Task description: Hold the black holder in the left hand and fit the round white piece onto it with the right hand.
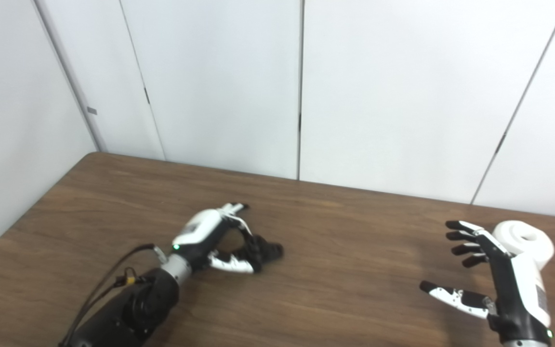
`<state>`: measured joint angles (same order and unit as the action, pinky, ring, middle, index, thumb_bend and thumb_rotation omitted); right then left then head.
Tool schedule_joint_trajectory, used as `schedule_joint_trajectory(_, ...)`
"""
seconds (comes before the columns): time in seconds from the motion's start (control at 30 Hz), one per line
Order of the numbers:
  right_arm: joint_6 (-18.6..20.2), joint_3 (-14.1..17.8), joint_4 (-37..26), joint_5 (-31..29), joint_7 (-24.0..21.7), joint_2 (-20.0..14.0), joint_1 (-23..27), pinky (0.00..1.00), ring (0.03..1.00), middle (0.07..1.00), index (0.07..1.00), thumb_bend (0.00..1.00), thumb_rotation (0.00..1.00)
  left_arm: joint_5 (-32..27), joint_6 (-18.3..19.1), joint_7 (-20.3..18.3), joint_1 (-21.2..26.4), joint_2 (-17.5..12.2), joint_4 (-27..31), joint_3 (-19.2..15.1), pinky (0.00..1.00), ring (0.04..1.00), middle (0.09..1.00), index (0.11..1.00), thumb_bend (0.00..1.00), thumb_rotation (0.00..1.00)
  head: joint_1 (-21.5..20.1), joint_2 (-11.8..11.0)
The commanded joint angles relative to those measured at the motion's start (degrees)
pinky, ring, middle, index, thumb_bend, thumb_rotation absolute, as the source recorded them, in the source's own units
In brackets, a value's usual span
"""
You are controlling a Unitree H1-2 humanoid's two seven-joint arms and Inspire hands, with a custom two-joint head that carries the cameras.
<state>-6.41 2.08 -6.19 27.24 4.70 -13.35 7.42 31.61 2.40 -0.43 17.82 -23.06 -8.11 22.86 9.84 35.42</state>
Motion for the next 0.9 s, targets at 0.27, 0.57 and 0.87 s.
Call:
schedule_joint_trajectory(0.27, 0.2, 0.4, -3.8, -0.6, 0.7, 0.4, 1.8, 0.49, 0.608, 0.691, 0.745, 0.62, 0.07, 3.1, -4.8, -6.8, -0.2, 4.1, 0.0, 8.4, 0.98, 1.0, 0.963, 0.483, 0.52, 0.07, -3.4, 1.2)
schedule_joint_trajectory(0.57, 1.5, 0.0, -5.2, 0.6, 0.4, 0.6, 1.8, 0.5, 0.605, 0.689, 0.747, 0.62, 0.1, 4.6, -5.8, -7.4, -0.2, 5.8, -1.6, 12.0, 0.97, 1.0, 0.965, 0.483, 0.52, 0.07, -6.9, 2.3)
schedule_joint_trajectory(0.87, 4.2, -1.1, -7.1, 1.9, -0.9, 0.7, 3.0, 0.49, 0.599, 0.694, 0.746, 0.62, 0.11, 4.9, -8.0, -7.4, -0.3, 4.8, -3.2, 12.9, 0.95, 1.0, 0.962, 0.484, 0.52, 0.07, -17.1, 2.0)
